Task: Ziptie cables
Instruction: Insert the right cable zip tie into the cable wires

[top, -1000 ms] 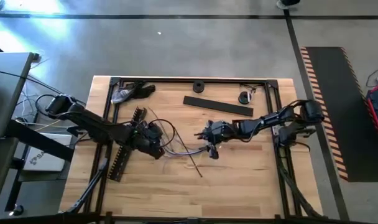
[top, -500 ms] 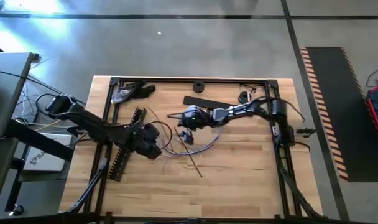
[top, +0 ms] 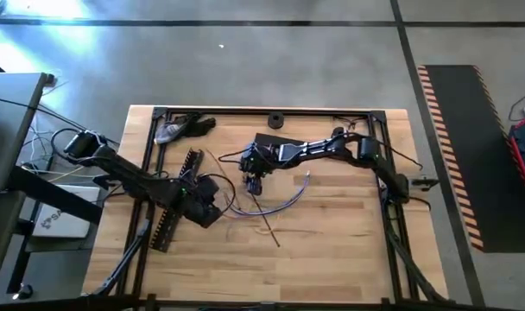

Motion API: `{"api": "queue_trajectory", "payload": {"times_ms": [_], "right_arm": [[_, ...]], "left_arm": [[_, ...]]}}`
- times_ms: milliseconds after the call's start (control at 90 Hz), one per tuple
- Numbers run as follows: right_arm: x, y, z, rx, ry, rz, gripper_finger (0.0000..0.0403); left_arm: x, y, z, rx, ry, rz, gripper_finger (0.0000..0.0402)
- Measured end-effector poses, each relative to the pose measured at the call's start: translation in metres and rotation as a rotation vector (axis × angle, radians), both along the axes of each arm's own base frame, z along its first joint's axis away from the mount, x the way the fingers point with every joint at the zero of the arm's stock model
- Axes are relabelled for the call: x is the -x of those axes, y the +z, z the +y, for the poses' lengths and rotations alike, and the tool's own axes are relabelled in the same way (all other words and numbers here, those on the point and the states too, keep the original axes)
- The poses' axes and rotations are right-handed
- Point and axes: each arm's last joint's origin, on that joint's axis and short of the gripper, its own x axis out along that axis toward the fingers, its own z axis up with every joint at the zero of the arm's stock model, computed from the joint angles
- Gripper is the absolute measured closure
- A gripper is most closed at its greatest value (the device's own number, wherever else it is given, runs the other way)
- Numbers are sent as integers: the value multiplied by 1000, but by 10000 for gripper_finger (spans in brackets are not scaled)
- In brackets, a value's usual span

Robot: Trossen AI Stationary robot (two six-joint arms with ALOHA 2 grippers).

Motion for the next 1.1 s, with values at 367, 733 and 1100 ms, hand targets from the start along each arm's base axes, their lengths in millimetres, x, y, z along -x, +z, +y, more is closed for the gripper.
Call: {"api": "queue_trajectory", "payload": {"times_ms": [367,733,1100], "right_arm": [[6,13,6,73,-43,42,402],[27,58,1,167,-248,27,403],[95,120,64,216,-55,397,403]], "left_arm": [[3,-17,2,8,47,-68,402],[0,-31,3,-19,30,-182,402],[-7,-29,5,-33,2,-208,402]]}}
